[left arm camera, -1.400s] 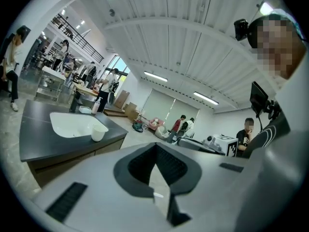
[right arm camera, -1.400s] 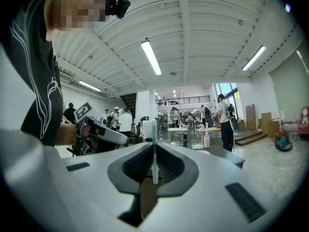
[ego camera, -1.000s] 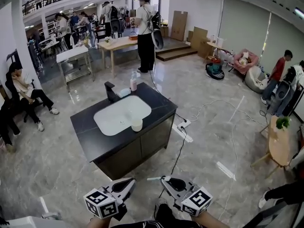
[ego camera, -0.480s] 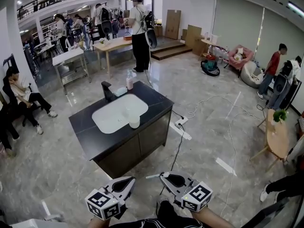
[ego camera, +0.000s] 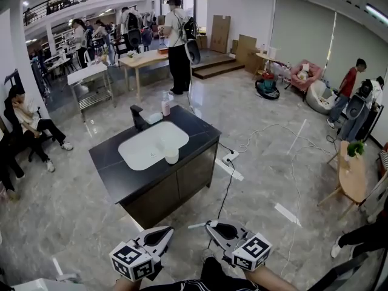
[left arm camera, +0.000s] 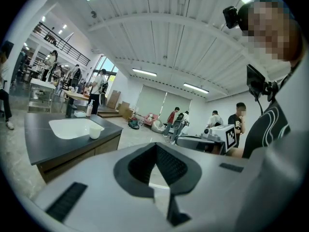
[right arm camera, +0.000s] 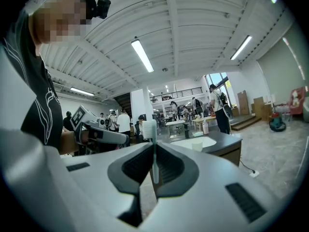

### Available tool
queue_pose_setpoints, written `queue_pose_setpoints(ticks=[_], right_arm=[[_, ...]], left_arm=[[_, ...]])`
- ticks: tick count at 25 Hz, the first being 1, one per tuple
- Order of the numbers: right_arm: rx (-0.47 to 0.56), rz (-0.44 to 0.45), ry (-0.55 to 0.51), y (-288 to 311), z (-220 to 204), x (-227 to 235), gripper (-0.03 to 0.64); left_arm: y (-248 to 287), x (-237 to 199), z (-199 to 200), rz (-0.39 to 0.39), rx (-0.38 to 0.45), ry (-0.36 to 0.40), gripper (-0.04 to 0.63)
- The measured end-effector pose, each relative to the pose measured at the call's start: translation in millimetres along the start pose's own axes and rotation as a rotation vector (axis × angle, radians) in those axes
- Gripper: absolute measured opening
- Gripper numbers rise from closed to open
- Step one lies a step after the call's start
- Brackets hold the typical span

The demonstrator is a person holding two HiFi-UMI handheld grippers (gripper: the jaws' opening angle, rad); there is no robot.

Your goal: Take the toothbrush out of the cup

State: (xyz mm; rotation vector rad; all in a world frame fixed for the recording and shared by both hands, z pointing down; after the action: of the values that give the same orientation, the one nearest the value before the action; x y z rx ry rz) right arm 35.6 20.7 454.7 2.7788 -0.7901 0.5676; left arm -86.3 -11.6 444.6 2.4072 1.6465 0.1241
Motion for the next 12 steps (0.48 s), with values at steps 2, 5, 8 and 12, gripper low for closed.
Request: queue_pose_setpoints(ticks=[2,5,8,12], right_arm=[[0.000,-0.001,0.005,0,-1,-1,0.025],[0.001,0.000,0.008,0,-1,-3,0.023],[0.000,-0.002,0.010,-1,1,-4,0.025],[0.000,-0.008,0.008,-3,4,-4,0.024]], left_arm=[[-1,1,-2,-0.004,0.002,-0.005,0.003],[-3,0,-1,-0.001,0.008,-0.017,0.003],[-4,0,-2,-0.002,0.004,-0.020,0.003],[-2,2,11,0.004,0.030,-0.051,0.003]])
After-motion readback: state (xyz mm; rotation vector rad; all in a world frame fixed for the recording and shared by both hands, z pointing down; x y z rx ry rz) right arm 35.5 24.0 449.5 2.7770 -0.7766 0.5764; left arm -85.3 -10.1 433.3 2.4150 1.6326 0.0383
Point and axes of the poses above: the fingertips, and each gripper's own axes: y forward along the fingers, x to its right, z out of its top, the point moved 2 cm from there along -y, backward along the fingers, and after that the axes turned 14 degrees about y, right-handed, at the moved point
